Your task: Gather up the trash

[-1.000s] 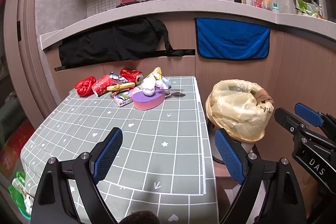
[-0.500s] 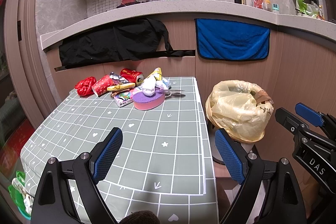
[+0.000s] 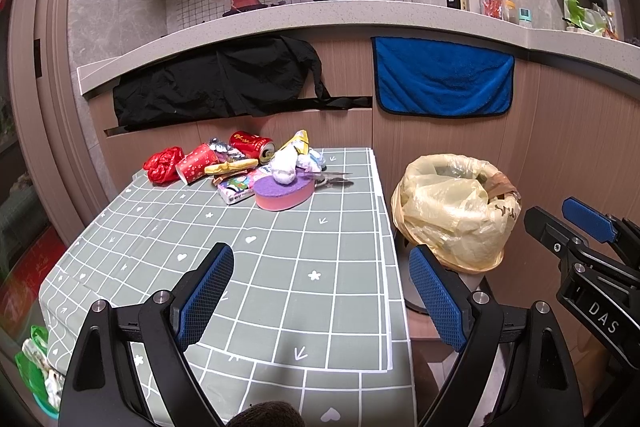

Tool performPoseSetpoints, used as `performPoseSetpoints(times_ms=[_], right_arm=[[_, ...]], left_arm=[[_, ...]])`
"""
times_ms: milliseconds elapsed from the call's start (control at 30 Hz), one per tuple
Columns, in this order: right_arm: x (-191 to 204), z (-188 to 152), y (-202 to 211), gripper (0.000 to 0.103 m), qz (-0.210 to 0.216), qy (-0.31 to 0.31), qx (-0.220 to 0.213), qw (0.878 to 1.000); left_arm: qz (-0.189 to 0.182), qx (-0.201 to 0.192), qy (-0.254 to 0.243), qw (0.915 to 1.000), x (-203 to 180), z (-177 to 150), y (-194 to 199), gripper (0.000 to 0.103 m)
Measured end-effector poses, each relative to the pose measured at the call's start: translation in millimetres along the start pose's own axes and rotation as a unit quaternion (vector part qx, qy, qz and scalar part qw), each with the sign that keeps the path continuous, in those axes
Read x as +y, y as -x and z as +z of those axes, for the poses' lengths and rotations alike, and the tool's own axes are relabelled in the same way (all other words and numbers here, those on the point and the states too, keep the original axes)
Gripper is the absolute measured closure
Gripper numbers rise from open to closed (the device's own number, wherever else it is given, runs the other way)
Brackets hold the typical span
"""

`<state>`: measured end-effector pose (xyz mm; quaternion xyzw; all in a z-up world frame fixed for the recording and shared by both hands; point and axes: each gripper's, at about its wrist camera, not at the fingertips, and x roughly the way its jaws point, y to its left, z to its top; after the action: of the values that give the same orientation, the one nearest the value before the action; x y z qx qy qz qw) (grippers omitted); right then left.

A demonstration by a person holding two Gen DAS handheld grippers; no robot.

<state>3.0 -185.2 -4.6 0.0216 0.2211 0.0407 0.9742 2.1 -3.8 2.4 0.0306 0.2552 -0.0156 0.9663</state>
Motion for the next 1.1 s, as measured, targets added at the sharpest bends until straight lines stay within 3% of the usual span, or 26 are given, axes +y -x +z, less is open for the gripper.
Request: performPoseSetpoints(times_ms=[567, 733, 900, 1100], right_arm=[[-1.2, -0.5, -1.9, 0.049, 0.001, 0.000, 0.001, 1.000], [-8.5, -0.2, -7.3, 0.049, 0.001, -0.004, 0.006, 1.000], [1.7, 9.4, -21.3, 0.049, 0.000, -0.003, 0.004, 1.000], [12.3, 42.1, -59.9, 0.049, 0.044, -0.027, 0.008, 0.999]], left_arm=[[-0.003, 0.003, 0.000, 1.0000, -1.7, 3.7, -0.3, 0.014], [-0.030, 0.010, 0.001, 0.9995, 3.7, 9.2, -9.4, 0.014], [-0.035, 0.014, 0.018, 0.9991, 32.0, 28.3, -32.9, 0.014], [-0.045, 0.012, 0.093, 0.9945, 114.5, 59.8, -77.3, 0.014]])
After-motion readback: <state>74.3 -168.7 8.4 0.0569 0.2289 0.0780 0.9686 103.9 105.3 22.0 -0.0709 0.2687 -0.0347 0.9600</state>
